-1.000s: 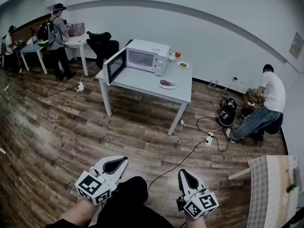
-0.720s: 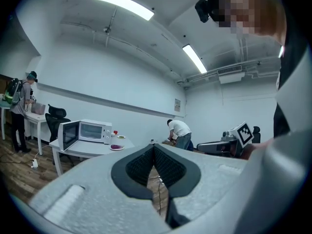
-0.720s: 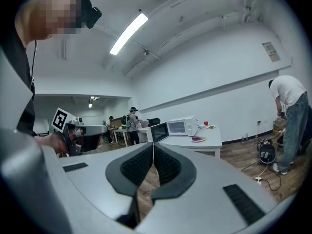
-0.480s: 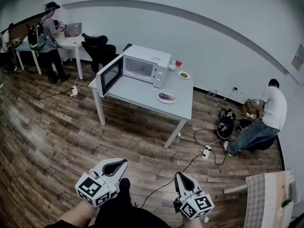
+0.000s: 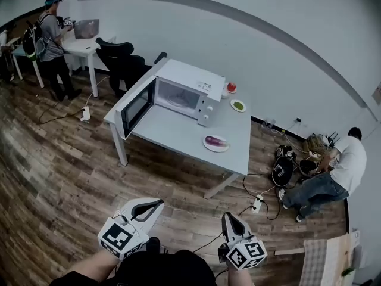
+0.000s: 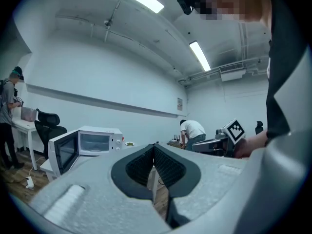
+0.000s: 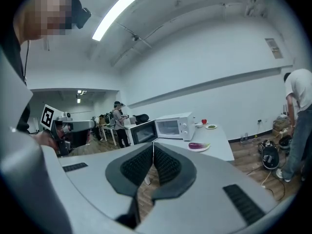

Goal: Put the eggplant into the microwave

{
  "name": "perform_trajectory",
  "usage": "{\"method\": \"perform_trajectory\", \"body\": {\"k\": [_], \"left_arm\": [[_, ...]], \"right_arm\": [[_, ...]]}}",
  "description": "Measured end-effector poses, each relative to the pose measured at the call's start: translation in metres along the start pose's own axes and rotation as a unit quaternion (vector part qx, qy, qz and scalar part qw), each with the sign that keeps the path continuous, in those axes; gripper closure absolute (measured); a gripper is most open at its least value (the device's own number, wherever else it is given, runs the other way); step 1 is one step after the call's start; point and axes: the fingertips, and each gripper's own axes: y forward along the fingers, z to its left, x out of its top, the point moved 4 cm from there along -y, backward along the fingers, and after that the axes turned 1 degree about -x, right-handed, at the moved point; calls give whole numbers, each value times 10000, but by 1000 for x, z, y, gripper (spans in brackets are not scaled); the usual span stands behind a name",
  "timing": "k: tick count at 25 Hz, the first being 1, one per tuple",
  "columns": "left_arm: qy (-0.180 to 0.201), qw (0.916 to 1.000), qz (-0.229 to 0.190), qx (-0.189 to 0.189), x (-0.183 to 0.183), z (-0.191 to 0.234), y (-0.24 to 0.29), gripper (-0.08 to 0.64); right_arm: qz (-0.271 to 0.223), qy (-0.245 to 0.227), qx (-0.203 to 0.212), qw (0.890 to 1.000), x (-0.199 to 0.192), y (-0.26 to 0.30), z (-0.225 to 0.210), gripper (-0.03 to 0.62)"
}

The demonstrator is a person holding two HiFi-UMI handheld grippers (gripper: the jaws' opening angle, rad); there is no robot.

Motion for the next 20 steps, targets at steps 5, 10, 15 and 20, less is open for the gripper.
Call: {"method": "perform_trajectory", "body": {"k": [5,10,15,20], "left_arm": [[-120,9996,73,260,-10,59,38,552],[-277,9983,-28,509,-18,110,90,552],[-247,9980,-93,575,-14,152,162,552],[-249,9977,-36,633,-16,189,228,552]], "right_arm": [[135,-43,-112,9998,5,57,-26,578],[222,76,-147,9996,7,118,-64,578],[231,56,-35,9997,20,185,-111,578],[292,-115,-65,9995,23,241,-167,578]]}}
